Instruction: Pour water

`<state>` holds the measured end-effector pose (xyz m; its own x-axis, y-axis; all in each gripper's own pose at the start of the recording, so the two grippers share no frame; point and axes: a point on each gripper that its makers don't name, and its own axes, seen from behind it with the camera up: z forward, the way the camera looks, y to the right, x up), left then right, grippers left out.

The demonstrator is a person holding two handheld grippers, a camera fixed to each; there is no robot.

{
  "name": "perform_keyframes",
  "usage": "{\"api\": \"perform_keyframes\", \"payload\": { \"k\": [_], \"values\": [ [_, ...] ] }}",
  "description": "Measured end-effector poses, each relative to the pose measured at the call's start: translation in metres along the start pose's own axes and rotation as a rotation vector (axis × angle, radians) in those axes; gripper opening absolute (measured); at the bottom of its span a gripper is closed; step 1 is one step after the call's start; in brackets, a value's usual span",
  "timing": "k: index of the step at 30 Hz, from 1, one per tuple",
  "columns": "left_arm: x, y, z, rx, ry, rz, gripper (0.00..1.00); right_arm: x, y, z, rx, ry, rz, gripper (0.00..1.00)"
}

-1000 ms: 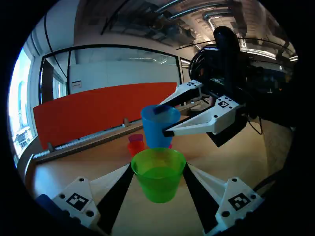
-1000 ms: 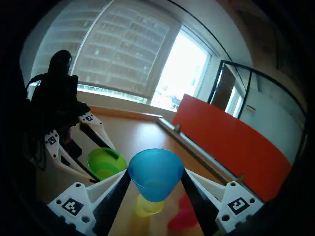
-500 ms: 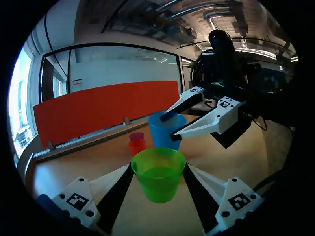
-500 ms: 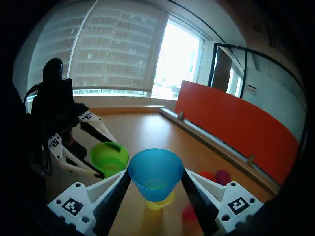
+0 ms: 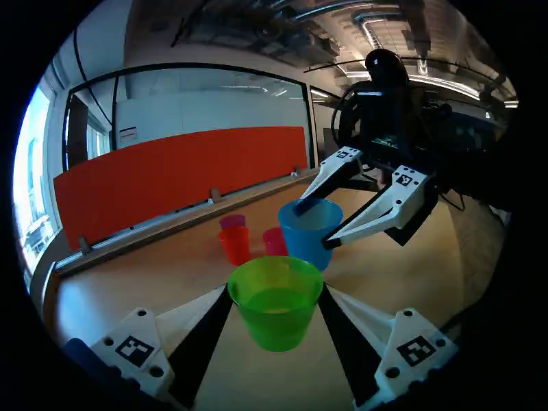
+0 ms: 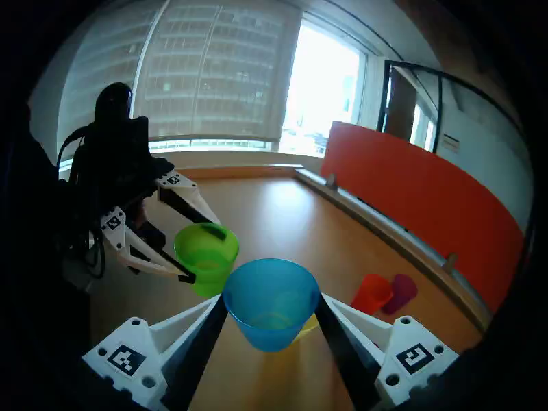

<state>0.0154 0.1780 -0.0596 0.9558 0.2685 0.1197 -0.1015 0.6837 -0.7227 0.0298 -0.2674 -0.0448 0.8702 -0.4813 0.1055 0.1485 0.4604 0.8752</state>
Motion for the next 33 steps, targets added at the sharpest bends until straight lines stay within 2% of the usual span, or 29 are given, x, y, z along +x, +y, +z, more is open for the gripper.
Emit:
{"api": "perform_keyframes", "payload": {
  "k": [6,14,23,33],
  "values": [
    [-0.011,0.004,0.006,-0.024,-0.034,0.006,0.87,-0.017,-0.005,-0.002,0.016,-0.030,-0.005,0.91],
    [-0.023,0.009,0.012,-0.045,-0.074,0.014,0.87,-0.042,-0.013,-0.002,0.048,-0.082,0.018,0.91],
    [-0.042,0.019,0.017,-0.075,-0.140,0.046,0.87,-0.065,-0.022,0.001,0.086,-0.132,0.043,0.92],
    [-0.057,0.028,0.022,-0.108,-0.181,0.042,0.87,-0.085,-0.028,0.004,0.111,-0.179,0.048,0.92]
  ]
}}
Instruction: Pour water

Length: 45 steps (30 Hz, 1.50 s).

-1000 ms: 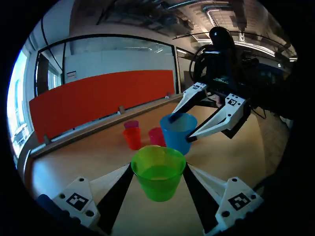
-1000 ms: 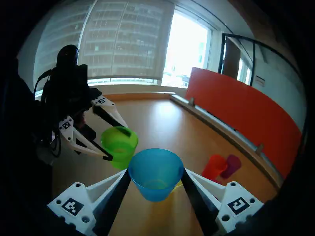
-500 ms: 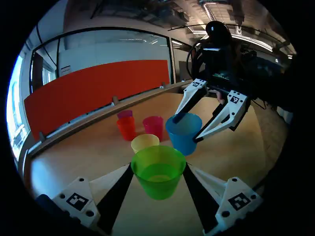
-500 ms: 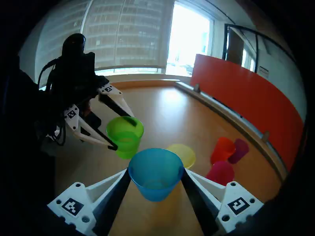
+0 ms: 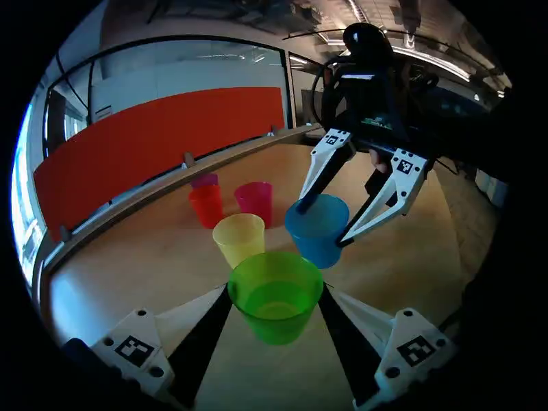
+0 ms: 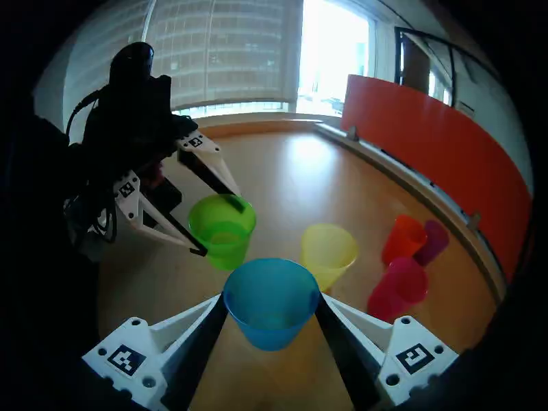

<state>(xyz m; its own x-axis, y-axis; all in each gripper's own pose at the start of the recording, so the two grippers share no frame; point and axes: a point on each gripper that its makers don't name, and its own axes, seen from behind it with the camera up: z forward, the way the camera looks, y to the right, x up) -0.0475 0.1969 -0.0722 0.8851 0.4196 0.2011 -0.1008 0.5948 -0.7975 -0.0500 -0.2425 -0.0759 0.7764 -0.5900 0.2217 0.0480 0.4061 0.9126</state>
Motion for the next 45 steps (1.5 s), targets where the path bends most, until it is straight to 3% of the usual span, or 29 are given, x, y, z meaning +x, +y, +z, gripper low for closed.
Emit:
{"api": "perform_keyframes", "payload": {
  "k": [26,45],
  "values": [
    [-0.025,0.005,0.012,-0.024,-0.046,-0.030,0.87,-0.024,-0.007,0.012,0.027,-0.054,-0.004,0.91],
    [-0.028,0.005,0.009,-0.029,-0.065,-0.015,0.87,-0.030,-0.008,0.007,0.029,-0.059,0.015,0.92]
  ]
}}
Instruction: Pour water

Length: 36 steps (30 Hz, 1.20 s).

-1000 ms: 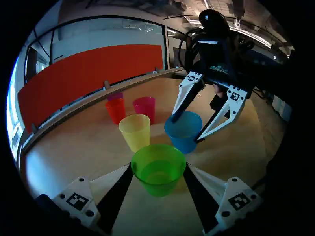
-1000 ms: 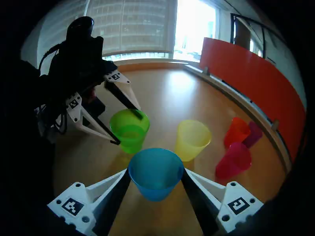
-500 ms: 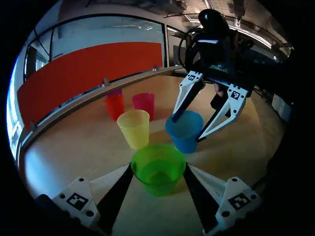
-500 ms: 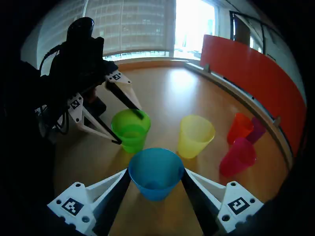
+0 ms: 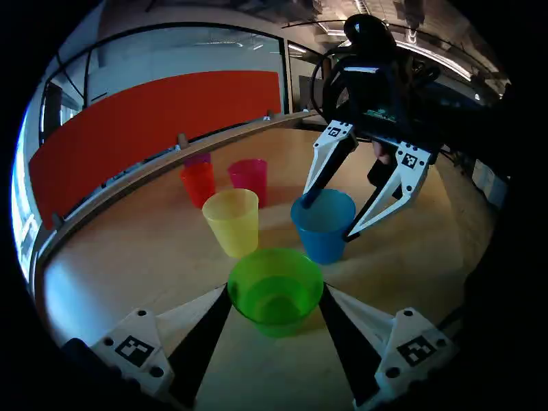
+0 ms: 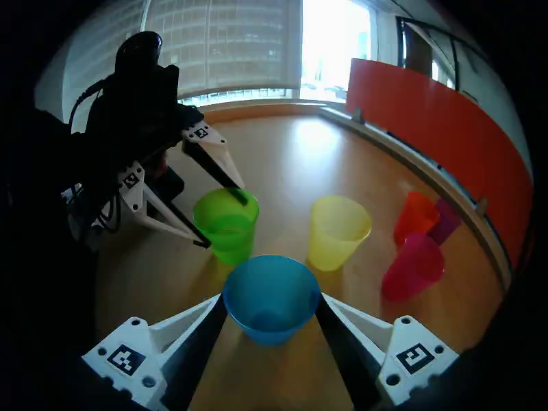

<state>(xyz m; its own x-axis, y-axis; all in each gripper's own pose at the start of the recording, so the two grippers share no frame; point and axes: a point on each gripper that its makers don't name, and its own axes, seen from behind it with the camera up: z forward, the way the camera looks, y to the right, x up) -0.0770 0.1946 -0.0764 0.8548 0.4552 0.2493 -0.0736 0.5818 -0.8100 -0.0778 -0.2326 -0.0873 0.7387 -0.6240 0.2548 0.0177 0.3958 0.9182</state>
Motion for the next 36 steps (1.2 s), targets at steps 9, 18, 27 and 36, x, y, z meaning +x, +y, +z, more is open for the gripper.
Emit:
{"api": "perform_keyframes", "payload": {
  "k": [9,18,27,36],
  "values": [
    [-0.002,0.000,-0.003,-0.003,-0.031,0.019,0.87,-0.005,-0.001,-0.003,-0.002,-0.015,-0.007,0.92],
    [-0.005,0.000,-0.005,-0.009,-0.057,0.026,0.87,-0.009,-0.001,-0.006,-0.011,-0.027,-0.008,0.93],
    [-0.007,0.000,-0.005,-0.021,-0.063,0.013,0.87,-0.013,0.000,-0.008,-0.018,-0.034,-0.005,0.93],
    [-0.012,0.003,-0.004,-0.037,-0.072,0.013,0.88,-0.021,-0.002,-0.006,-0.021,-0.059,-0.016,0.93]
  ]
}}
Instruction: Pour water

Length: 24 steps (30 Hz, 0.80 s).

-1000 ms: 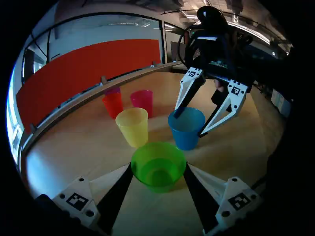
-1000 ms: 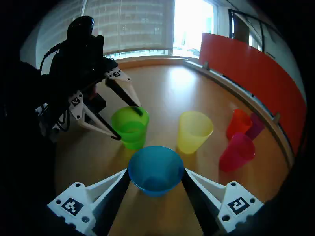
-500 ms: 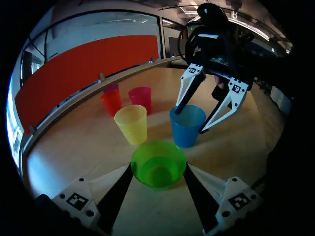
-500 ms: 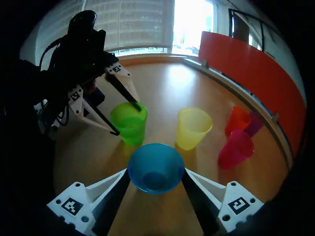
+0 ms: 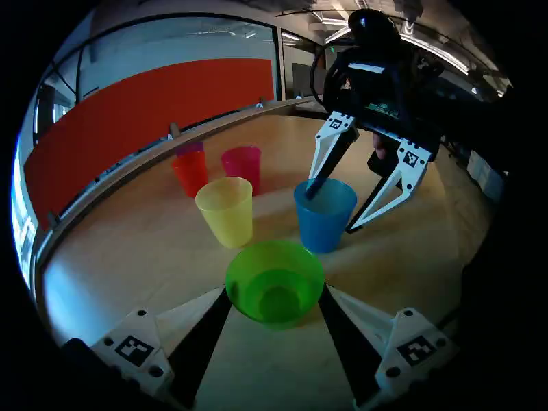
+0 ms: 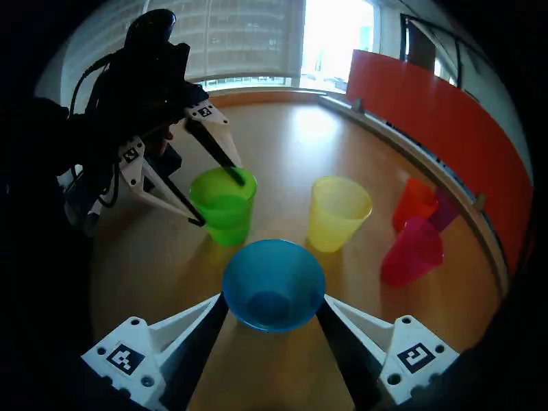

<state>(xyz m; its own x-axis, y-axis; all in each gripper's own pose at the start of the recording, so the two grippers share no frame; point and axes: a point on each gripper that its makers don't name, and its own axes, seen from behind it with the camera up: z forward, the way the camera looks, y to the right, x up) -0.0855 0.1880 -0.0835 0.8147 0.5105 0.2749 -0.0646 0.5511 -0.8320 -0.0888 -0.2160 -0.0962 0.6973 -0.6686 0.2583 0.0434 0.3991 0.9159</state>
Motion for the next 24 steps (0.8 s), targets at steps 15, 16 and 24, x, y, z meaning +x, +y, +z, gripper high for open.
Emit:
{"api": "perform_keyframes", "payload": {
  "k": [15,16,24],
  "values": [
    [-0.016,0.000,0.002,-0.002,-0.052,0.019,0.88,-0.008,0.001,-0.002,-0.011,-0.014,0.012,0.93],
    [-0.017,0.001,0.002,-0.002,-0.054,0.021,0.88,-0.009,0.001,-0.003,-0.012,-0.015,0.013,0.94],
    [-0.024,0.000,-0.003,0.014,-0.062,0.023,0.88,-0.020,0.003,-0.011,-0.030,-0.025,0.026,0.93]
  ]
}}
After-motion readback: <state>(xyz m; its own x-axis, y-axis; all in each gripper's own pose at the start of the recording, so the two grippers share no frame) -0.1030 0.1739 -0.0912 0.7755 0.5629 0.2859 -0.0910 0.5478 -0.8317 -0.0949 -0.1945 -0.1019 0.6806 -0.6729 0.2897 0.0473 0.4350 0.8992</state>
